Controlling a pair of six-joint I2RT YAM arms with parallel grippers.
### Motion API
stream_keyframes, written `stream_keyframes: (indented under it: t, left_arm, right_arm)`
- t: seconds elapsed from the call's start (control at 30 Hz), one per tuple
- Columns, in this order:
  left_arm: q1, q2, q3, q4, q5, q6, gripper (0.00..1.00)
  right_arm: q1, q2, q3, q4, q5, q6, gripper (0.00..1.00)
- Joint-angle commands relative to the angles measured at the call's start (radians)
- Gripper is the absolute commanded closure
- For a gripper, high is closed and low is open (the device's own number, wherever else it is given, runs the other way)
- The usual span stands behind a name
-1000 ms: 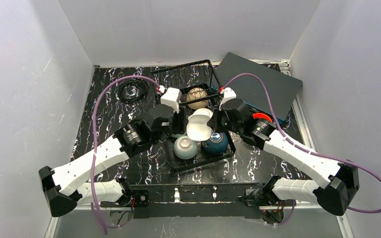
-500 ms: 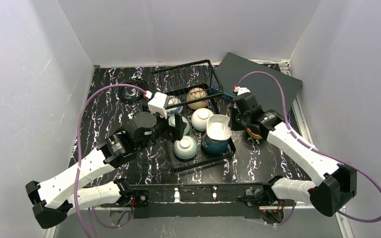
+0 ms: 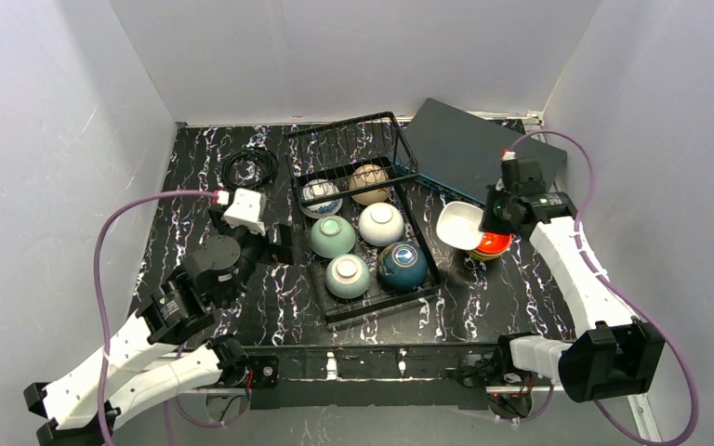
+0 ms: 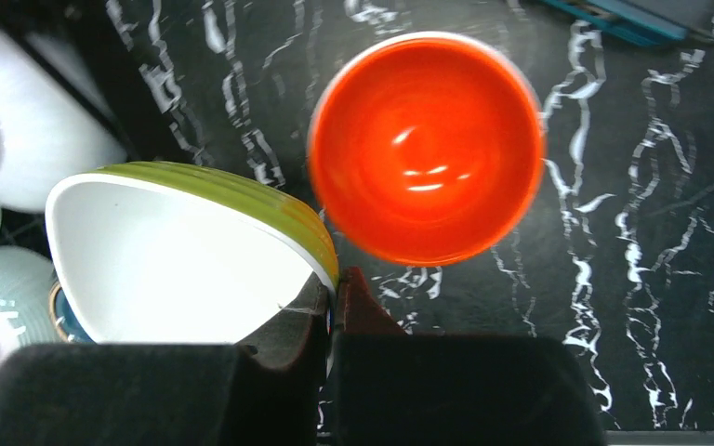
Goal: Unload the bowls from the dish rack
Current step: Place the bowl with the bowl.
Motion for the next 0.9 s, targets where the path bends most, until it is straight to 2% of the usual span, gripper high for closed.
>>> stream_keyframes:
  t: [0.0,0.17,0.33,0.63,0.87]
  left_arm:
    - [0.027,-0.061,-0.085,0.046,-0.152,0.099,0.02]
    - [0.105,-0.074,-0.112,0.045,-0.103,0.079,0.02]
    - [0.141,-0.076,-0.114,0.027,-0.064,0.052,0.02]
    - [0.149,-0.090,-0.125,0.038,-0.049,0.058,0.02]
    - [0.153,-0.088,-0.126,0.037,-0.045,0.057,0.02]
  right_arm:
    - [-0.136,0.007,0.038,0.005,-0.053,-0.029,0.99]
    - [-0.289,0.024,-0.004,0.043,-0.083,-0.040,0.99]
    - [-0.364,0.061,-0.053,0.075,-0.153,-0.048,0.99]
    - [-0.396,0.113,-0.122,0.139,-0.164,-0.058,0.99]
    - [-0.405,0.141,-0.115,0.172,-0.166,-0.054,0.99]
